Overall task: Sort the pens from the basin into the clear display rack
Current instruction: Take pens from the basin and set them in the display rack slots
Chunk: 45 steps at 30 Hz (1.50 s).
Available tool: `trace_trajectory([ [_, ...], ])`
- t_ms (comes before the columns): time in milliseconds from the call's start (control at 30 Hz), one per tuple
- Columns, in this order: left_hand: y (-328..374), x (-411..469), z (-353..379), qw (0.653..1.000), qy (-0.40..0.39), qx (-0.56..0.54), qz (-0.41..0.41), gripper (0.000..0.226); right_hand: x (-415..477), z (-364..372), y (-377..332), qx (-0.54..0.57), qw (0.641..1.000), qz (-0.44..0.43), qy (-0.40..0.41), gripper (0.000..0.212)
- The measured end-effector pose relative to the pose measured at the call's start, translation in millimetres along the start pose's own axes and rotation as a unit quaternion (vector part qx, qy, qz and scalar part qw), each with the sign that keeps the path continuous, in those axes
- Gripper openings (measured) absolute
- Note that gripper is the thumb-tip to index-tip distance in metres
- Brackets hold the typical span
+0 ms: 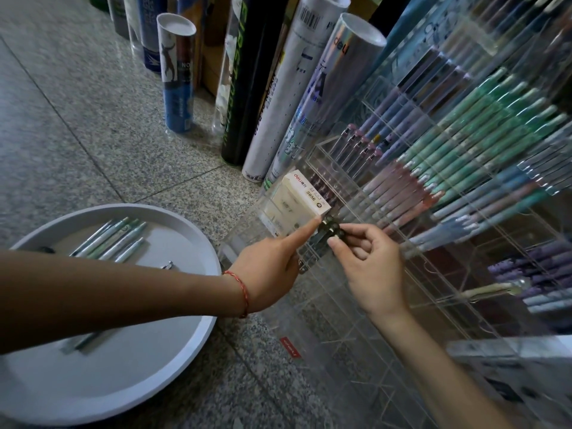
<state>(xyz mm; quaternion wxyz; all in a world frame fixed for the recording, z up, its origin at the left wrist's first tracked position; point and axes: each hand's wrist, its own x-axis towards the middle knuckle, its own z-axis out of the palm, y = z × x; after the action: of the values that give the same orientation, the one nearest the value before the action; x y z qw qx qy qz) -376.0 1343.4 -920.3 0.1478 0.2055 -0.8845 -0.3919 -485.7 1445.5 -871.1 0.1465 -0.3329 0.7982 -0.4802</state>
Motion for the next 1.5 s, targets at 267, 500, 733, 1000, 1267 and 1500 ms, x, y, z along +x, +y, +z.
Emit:
trace_trajectory([
  [267, -36.2, -37.1, -11.3, 0.989, 0.013, -0.076, -0.129, 0.055, -20.6, 4.2, -21.6, -0.222, 0.95, -0.208, 0.072, 0.049],
  [500, -145.1, -127.7, -57.0, 0.911, 0.122, 0.019, -0.395, 0.031, -47.3, 101.9, -6.0, -0.17, 0.93, -0.209, -0.251, 0.037],
  [733, -181.5, -177.4, -65.1, 0.909, 0.003, 0.076, -0.409, 0.036, -38.9, 215.3, 41.1, -0.087, 0.94, 0.148, -0.296, 0.022],
  [1000, -184.8, -167.0, -43.9, 0.904, -0.101, 0.146, -0.39, 0.035, -39.3, 255.4, 52.1, -0.28, 0.888, -0.01, -0.365, 0.029],
  [1267, -198.7, -159.5, -51.4, 0.915, -0.128, 0.095, -0.371, 0.013, -22.2, 247.8, 59.6, -0.22, 0.858, -0.053, -0.461, 0.017],
  [1500, -194.3, -174.5, -72.9, 0.927, 0.022, 0.14, -0.346, 0.038, -11.6, 230.2, 43.3, 0.127, 0.906, 0.217, -0.341, 0.01],
])
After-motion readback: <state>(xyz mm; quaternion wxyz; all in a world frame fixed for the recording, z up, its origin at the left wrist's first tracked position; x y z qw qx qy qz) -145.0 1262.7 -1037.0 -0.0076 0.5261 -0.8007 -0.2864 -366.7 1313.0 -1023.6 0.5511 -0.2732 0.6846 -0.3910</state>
